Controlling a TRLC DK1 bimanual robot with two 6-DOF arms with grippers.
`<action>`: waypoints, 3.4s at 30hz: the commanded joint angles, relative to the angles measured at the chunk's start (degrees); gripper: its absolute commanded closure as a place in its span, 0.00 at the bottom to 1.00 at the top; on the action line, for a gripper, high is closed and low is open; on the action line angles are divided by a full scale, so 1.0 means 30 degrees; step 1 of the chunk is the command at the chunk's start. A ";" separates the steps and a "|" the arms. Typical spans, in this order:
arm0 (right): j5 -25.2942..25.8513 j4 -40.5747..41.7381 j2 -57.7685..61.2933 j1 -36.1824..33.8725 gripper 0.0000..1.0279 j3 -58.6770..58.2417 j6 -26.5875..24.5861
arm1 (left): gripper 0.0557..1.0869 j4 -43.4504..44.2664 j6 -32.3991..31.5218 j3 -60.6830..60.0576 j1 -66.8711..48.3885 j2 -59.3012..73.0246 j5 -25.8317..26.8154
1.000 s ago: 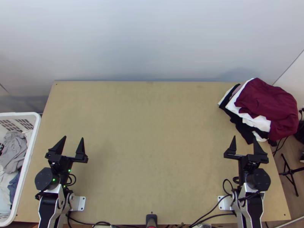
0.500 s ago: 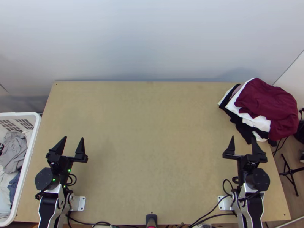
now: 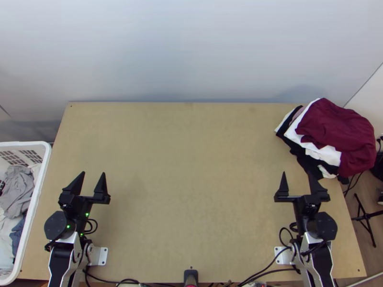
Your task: Fold the t-shirt
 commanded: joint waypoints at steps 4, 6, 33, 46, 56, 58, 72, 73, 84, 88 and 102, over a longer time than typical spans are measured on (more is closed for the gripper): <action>0.0192 0.0299 -0.0033 0.0807 0.04 0.0011 -0.4094 | 0.04 0.0120 -0.0489 -0.0134 0.0594 -0.0018 0.0008; 0.0368 0.0592 -0.0004 0.0866 0.04 0.0041 -0.3772 | 0.04 0.0179 -0.0226 -0.0105 0.0682 -0.0018 -0.0021; 0.2858 -0.3217 1.2008 0.0338 0.04 1.1466 -0.2161 | 0.04 0.1233 1.0116 0.6721 0.5897 0.6486 -0.7580; 0.2741 -0.6674 1.5992 0.2125 0.04 1.6242 -0.0081 | 0.04 0.5393 1.2343 0.4934 0.6366 0.6691 -1.0656; 0.2741 -0.7816 1.5640 0.3034 0.04 1.6740 -0.0169 | 0.04 0.5511 1.2929 0.5813 0.8797 0.9298 -0.7902; 0.2741 -0.7875 1.5640 0.3034 0.04 1.6769 -0.0169 | 0.04 0.3870 1.2138 0.7073 1.0555 1.1173 -0.6349; 0.3796 -0.7318 1.6197 0.2096 0.04 1.7179 0.0300 | 0.04 0.0999 0.5985 1.1760 1.8787 1.8966 -0.1105; 0.4294 -0.7289 1.6402 0.2067 0.04 1.7121 0.0271 | 0.04 0.0823 0.6103 1.1877 1.9051 1.9464 -0.0988; 0.8190 -0.5766 1.7105 0.2067 0.04 1.7091 -0.1077 | 0.05 -0.7351 0.9853 1.9143 2.2039 2.8605 0.5282; 0.8395 -0.5473 1.7105 0.2008 0.04 1.7150 -0.1311 | 0.05 -0.7175 0.9794 2.0578 2.2274 2.9864 0.4989; 0.8249 -0.5766 1.6929 0.3092 0.07 1.6974 -0.2131 | 0.05 -0.2780 1.5360 2.1311 2.2743 3.3204 0.0243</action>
